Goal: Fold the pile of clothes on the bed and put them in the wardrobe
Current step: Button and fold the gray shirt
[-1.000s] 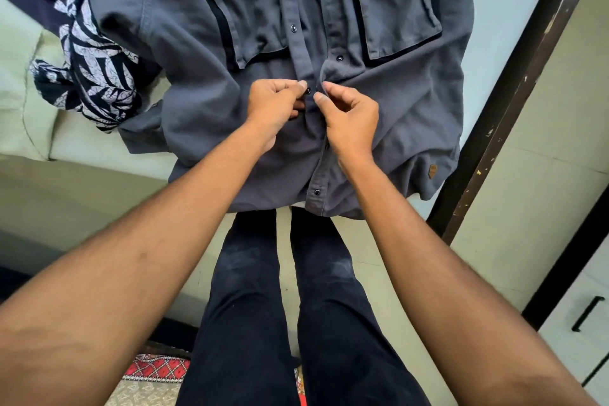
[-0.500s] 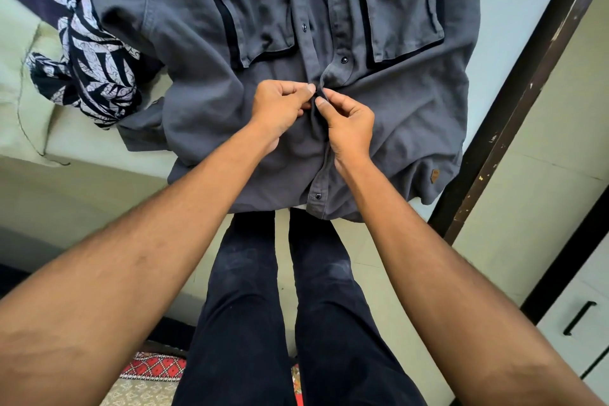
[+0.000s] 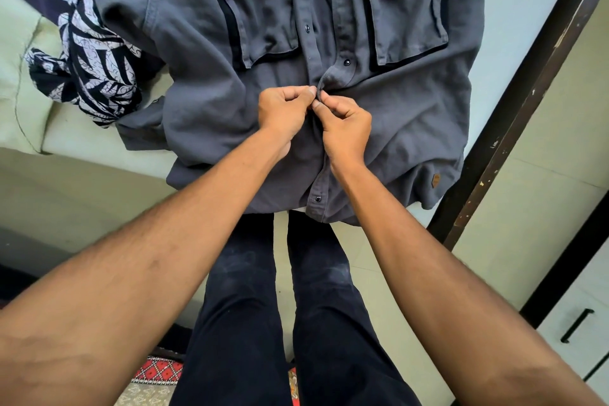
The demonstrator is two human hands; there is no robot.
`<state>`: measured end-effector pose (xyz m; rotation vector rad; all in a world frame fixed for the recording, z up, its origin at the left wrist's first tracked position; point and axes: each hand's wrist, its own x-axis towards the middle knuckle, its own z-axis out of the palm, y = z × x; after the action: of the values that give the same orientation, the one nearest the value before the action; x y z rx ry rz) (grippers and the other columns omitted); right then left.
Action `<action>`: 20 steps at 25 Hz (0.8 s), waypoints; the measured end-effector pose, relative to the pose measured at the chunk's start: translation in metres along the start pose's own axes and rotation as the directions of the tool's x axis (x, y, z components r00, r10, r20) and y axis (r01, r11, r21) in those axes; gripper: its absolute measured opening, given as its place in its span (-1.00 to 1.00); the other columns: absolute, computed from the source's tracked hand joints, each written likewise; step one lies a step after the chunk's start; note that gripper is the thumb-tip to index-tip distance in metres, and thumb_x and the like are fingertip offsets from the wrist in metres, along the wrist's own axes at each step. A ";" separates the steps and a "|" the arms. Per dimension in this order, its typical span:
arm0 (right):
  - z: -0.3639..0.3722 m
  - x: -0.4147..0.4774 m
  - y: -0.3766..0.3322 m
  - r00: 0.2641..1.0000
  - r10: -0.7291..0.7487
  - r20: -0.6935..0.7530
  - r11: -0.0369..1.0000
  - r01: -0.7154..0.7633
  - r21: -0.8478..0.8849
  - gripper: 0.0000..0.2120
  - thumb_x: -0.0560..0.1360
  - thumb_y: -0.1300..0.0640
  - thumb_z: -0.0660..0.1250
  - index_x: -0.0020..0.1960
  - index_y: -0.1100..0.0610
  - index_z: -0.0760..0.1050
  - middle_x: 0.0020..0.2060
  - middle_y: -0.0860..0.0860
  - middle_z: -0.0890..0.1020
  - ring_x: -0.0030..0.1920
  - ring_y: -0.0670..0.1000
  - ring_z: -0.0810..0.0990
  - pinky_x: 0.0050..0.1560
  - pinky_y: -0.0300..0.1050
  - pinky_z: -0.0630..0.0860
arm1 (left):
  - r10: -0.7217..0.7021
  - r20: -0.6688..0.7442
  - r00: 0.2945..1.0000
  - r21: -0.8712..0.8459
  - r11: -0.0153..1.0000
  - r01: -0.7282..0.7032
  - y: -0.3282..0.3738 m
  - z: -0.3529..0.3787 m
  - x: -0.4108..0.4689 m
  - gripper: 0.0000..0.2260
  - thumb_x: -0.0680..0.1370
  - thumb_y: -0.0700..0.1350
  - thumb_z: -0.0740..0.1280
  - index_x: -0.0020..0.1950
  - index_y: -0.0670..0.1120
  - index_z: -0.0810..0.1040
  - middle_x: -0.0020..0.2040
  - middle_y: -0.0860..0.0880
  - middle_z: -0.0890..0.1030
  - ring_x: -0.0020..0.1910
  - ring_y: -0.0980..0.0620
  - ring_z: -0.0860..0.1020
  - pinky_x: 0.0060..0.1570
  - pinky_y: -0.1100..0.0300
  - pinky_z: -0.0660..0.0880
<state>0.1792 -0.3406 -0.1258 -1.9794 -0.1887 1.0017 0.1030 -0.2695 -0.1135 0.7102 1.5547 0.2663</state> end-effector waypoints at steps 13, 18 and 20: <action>0.006 0.004 0.001 0.992 0.116 -0.047 0.989 -0.112 0.094 -0.81 0.49 0.33 0.49 0.09 0.21 0.71 -0.01 0.03 0.75 0.07 -0.08 0.71 0.21 -0.13 0.61 | -0.055 -0.035 0.998 -0.041 0.998 0.053 0.000 0.008 0.000 -0.92 0.55 -0.16 0.44 -0.09 -0.07 0.73 -0.12 0.00 0.74 0.01 0.08 0.69 0.12 0.18 0.61; 0.004 0.007 0.002 0.995 0.092 -0.025 0.995 -0.090 0.048 -0.82 0.48 0.33 0.50 0.08 0.23 0.71 -0.03 0.00 0.74 0.05 -0.10 0.71 0.16 -0.21 0.59 | -0.049 0.058 0.997 -0.037 0.998 0.052 -0.003 0.002 0.001 -0.85 0.55 -0.26 0.40 0.07 -0.12 0.70 0.04 -0.06 0.72 0.13 0.05 0.65 0.25 0.17 0.55; 0.004 0.007 0.003 0.993 0.113 -0.017 0.991 -0.111 0.070 -0.81 0.48 0.35 0.49 0.08 0.23 0.70 -0.01 0.04 0.74 0.07 -0.07 0.71 0.19 -0.18 0.59 | -0.037 0.072 0.997 -0.036 0.999 0.040 -0.006 0.002 0.000 -0.75 0.53 -0.30 0.42 0.21 -0.20 0.64 0.15 -0.07 0.67 0.20 0.04 0.62 0.31 0.13 0.51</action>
<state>0.1802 -0.3369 -0.1330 -1.9539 -0.0308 1.0440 0.1032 -0.2746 -0.1173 0.6535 1.4902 0.2381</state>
